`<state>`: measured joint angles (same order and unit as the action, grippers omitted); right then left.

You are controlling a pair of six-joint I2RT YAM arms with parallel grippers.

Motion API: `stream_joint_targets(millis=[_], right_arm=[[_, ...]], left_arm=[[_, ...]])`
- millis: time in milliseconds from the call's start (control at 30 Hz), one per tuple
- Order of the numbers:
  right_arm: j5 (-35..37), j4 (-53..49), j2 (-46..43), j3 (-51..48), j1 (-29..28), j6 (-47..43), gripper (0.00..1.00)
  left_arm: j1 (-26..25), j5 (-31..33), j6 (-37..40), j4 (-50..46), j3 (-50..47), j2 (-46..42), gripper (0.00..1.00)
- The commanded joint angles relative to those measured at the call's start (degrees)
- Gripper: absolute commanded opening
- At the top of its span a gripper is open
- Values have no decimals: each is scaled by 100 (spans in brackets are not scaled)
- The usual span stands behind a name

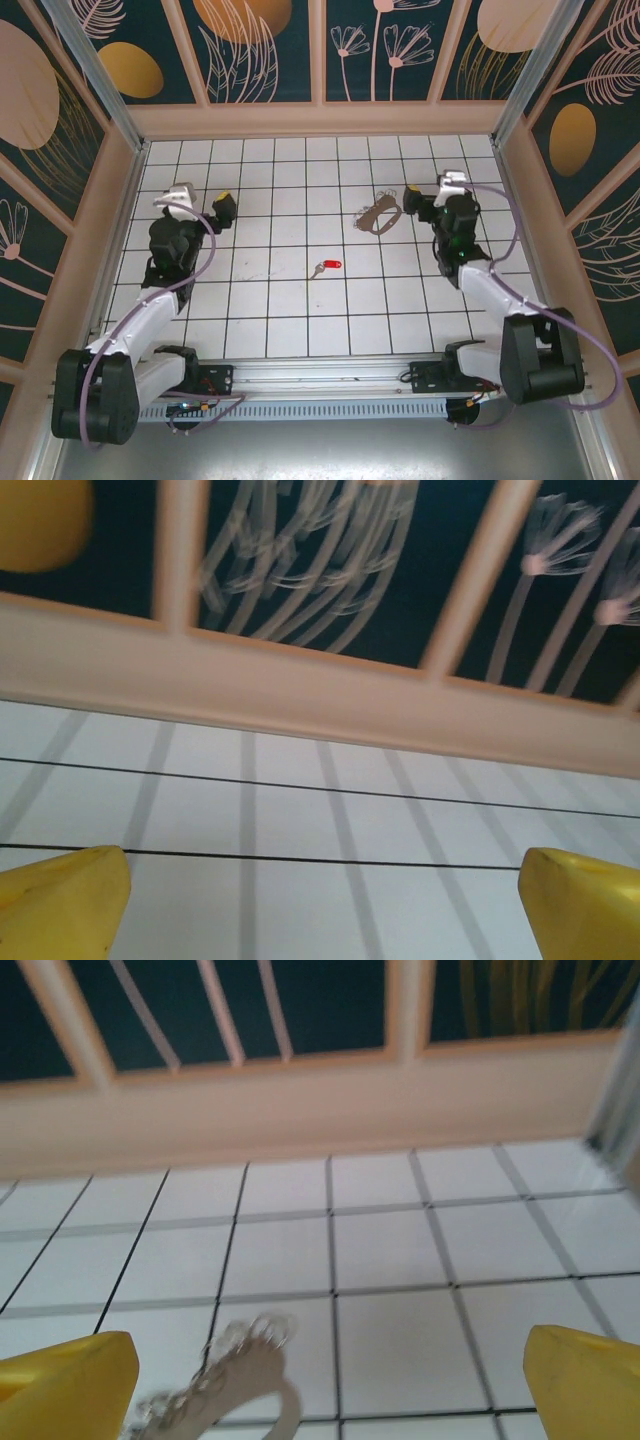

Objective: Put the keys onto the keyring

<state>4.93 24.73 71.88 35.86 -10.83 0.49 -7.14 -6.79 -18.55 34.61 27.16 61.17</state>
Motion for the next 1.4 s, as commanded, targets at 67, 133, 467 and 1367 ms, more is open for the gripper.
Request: stream_joint_targets(millis=[67,133,467,1367], right_arm=[[-1130,-2164,1154,1251,-436,-366,98],[-1065,-2413,1561,1592,-609,-531,98],[-1379,-3631,3402,3528,-823,-1165,54],[-784,-4302,4872,4766,-1239,-1322,33]], left_arm=[[-327,-2418,-1728,-280,276,361,99],[-592,-2559,-1988,178,6,336,99],[-1600,-1535,-1894,-657,-508,-405,96],[-1627,-1751,-1556,-701,-718,-252,84]])
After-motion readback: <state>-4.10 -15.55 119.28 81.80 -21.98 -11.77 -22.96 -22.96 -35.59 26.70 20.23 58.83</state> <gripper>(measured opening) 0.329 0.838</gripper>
